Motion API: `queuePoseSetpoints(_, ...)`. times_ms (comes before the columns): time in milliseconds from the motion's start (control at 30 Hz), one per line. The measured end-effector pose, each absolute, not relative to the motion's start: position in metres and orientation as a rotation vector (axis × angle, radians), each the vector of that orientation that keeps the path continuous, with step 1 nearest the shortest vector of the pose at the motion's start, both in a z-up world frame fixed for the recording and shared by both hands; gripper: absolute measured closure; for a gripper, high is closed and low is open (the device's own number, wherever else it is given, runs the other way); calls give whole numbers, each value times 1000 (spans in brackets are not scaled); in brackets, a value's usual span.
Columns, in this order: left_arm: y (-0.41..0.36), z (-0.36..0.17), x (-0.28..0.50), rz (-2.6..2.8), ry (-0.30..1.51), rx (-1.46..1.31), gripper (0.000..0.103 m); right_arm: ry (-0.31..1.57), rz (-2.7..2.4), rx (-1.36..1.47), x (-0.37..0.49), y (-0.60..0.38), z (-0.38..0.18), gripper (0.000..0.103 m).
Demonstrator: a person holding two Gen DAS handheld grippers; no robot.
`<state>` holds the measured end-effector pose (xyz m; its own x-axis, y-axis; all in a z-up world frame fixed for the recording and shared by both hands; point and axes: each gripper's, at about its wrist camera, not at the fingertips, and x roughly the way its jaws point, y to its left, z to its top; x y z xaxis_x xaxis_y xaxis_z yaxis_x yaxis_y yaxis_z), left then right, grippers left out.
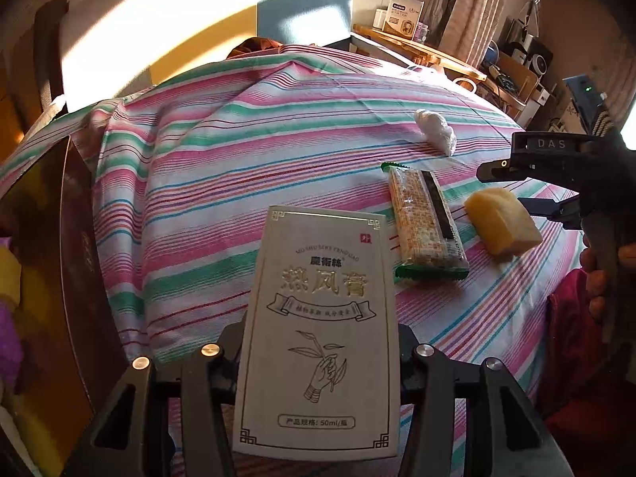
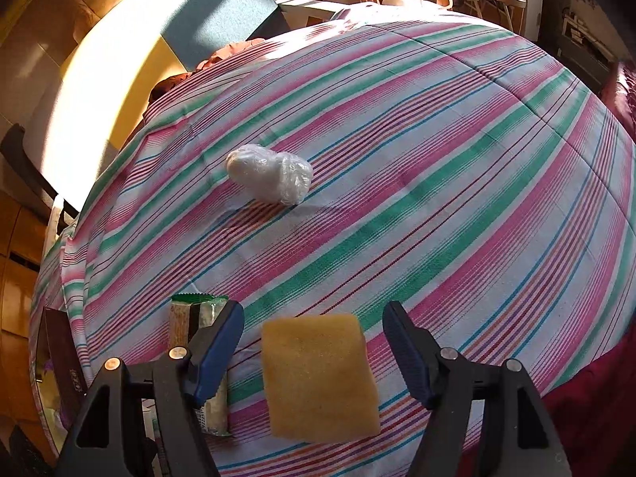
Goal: Organize objects
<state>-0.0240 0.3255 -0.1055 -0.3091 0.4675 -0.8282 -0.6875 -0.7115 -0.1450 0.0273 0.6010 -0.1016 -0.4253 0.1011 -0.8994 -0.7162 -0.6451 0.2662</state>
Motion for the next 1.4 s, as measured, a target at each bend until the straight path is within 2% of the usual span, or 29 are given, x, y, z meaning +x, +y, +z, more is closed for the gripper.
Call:
queuePoseSetpoints(367,258,-42,-30,2165,107,-1110,51,784,2057,-1417,18,588,-114,26)
queuePoseSetpoints(467,224,-33,-54,2226,10,-1149,51,730,2041,-1451,16,584,-115,39)
queuePoseSetpoints(500,212,-32,-64,2245,-28,-1169,51,708,2035,-1456,16,582,-115,48)
queuePoseSetpoints(667,160,-38,-122,2333,-195,-1275,51,628,2033,-1486,13,579,-115,49)
queuePoseSetpoints(833,137,-50,-169,2383,-256,-1338,51,606,2033,-1493,13,579,-114,49)
queuePoseSetpoints(1033,140,-78,-209,2408,-265,-1440,50,601,2034,-1494,15,581,-113,49)
queuePoseSetpoints(1200,143,-98,-231,2473,-191,-1467,51,573,2031,-1504,16,582,-113,49)
queuePoseSetpoints(1333,145,-96,-234,2483,-147,-1455,41,566,2031,-1508,17,584,-112,49)
queuePoseSetpoints(1400,142,-90,-228,2501,-143,-1431,41,562,2031,-1508,18,585,-112,49)
